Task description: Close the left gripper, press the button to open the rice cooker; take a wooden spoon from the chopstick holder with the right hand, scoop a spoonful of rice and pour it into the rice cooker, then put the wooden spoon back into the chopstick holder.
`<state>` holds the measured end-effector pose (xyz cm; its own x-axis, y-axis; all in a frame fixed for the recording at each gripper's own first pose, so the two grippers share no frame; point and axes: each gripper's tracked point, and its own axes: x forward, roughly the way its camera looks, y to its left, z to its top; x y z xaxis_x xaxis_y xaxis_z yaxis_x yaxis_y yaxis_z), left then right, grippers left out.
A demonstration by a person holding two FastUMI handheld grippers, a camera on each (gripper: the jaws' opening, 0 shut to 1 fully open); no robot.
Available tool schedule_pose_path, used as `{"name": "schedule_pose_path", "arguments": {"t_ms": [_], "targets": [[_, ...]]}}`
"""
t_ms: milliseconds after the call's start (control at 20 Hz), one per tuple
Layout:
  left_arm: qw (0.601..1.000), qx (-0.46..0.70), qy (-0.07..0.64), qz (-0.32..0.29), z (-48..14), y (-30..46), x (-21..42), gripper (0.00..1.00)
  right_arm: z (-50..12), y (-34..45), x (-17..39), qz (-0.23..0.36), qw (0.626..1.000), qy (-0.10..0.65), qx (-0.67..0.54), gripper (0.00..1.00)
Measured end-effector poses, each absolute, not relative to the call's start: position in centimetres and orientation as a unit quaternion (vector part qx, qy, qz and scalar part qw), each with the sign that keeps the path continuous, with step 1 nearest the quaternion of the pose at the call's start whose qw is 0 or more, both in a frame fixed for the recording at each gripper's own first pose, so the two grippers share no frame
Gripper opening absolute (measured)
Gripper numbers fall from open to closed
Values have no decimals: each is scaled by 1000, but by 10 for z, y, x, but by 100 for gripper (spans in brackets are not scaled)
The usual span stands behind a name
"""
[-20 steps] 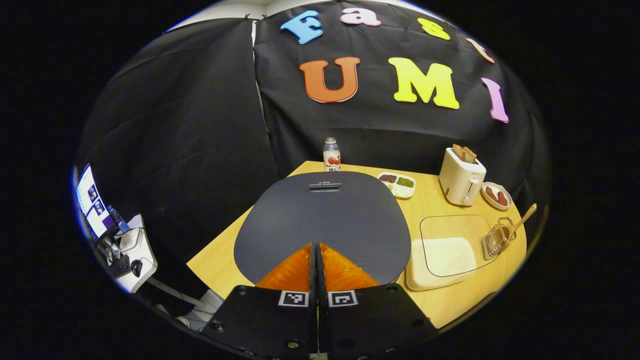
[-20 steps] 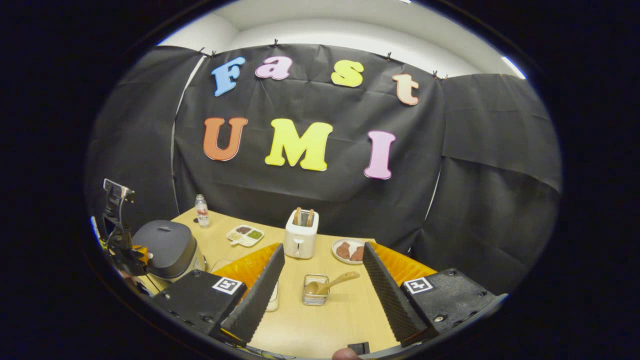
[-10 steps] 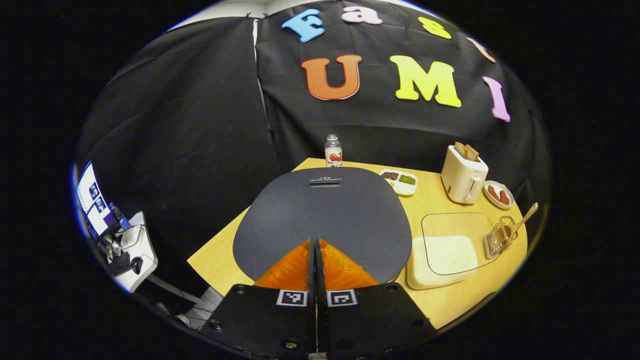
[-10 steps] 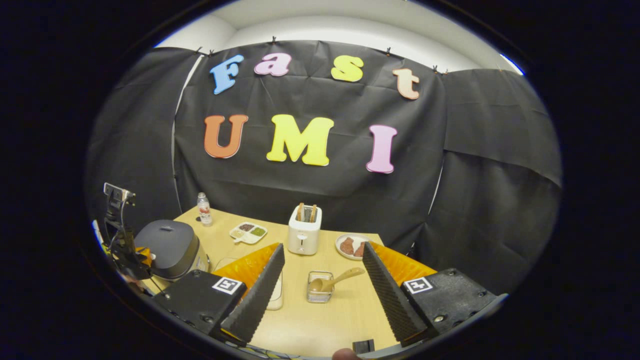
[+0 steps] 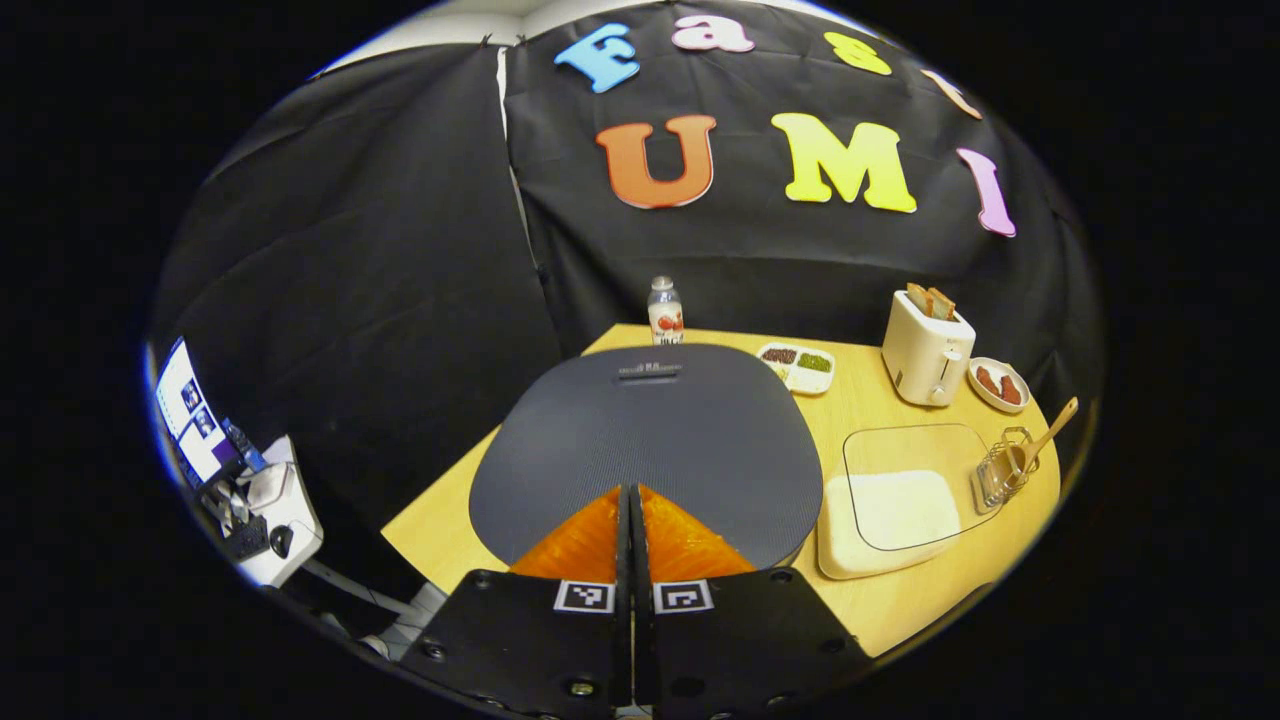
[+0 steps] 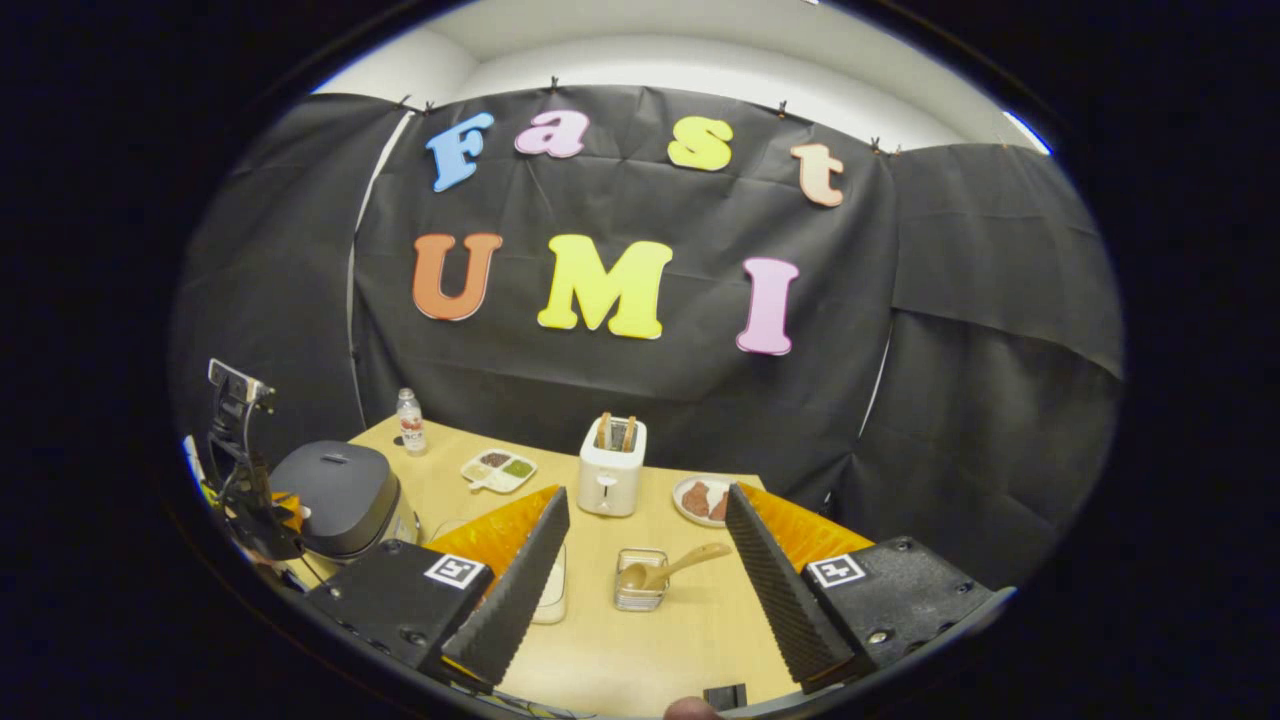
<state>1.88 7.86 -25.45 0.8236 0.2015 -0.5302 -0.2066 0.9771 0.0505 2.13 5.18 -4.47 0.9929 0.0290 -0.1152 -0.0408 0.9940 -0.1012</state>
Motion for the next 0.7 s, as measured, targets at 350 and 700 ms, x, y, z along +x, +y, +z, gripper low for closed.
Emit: {"name": "schedule_pose_path", "arguments": {"t_ms": [350, 700], "targets": [[985, 26, 84, 148, -139, 106, 63, 0, -33, 44, 19, 12, 999, 34, -38, 99], [988, 12, 62, 144, -96, 107, 63, 0, -15, 38, 16, 4, 1000, 4, -30, 100]]}}
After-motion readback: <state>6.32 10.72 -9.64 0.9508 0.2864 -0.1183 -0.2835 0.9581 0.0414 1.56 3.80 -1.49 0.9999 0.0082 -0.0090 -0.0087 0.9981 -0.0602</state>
